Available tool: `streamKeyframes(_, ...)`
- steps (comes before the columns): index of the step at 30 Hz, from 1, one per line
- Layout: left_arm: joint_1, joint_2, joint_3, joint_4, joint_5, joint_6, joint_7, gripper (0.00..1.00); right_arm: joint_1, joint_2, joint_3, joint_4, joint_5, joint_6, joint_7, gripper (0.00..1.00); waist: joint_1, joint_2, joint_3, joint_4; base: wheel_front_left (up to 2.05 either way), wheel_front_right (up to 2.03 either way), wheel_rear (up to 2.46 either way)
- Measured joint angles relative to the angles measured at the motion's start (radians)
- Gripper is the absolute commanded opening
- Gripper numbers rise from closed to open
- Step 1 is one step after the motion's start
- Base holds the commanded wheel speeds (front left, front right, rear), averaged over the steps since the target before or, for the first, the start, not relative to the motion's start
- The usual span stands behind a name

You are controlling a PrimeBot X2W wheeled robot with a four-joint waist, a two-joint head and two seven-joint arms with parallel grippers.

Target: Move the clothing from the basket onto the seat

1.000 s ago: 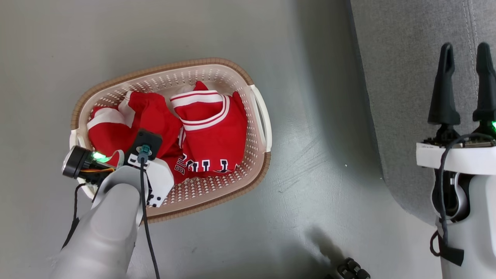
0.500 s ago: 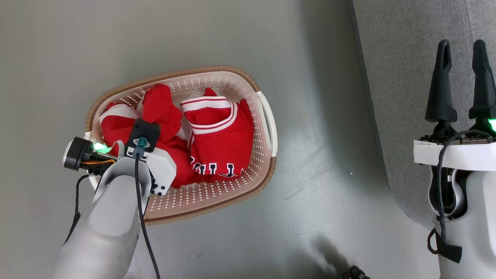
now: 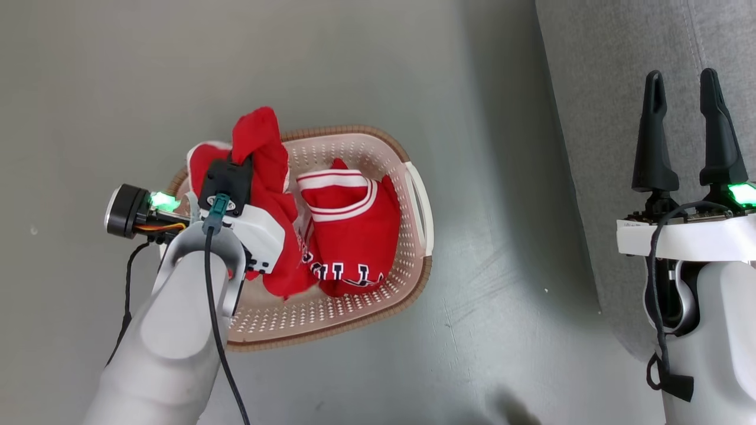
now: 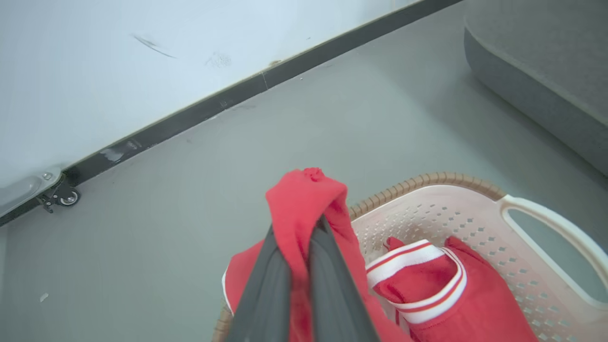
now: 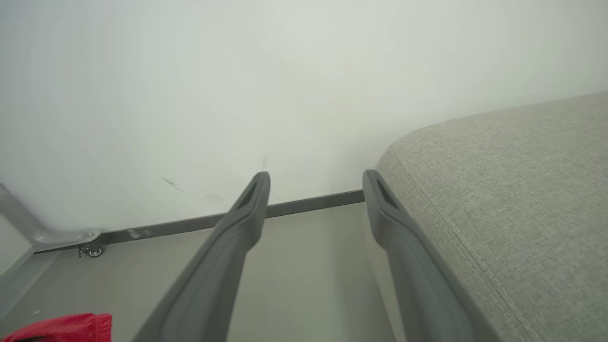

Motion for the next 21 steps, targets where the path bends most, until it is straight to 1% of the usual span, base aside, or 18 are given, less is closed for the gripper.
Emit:
streamKeyframes(10,0.071,0.006,0.018,-0.181,-0.025,0.007,-0.001,0.00,0.000,-0.001,-0.003,0.022,-0.030,0.000,0.000,1.00,0.0000,0.0000,-0.077,0.028,0.00,0.00,0.00)
streamKeyframes(21,0.149,0.030,0.053,-0.351,-0.054,0.016,-0.002,0.00,0.009,-0.002,-0.004,0.052,-0.071,0.000,0.000,1.00,-0.0001,0.0000,-0.175,0.059,0.00,0.00,0.00)
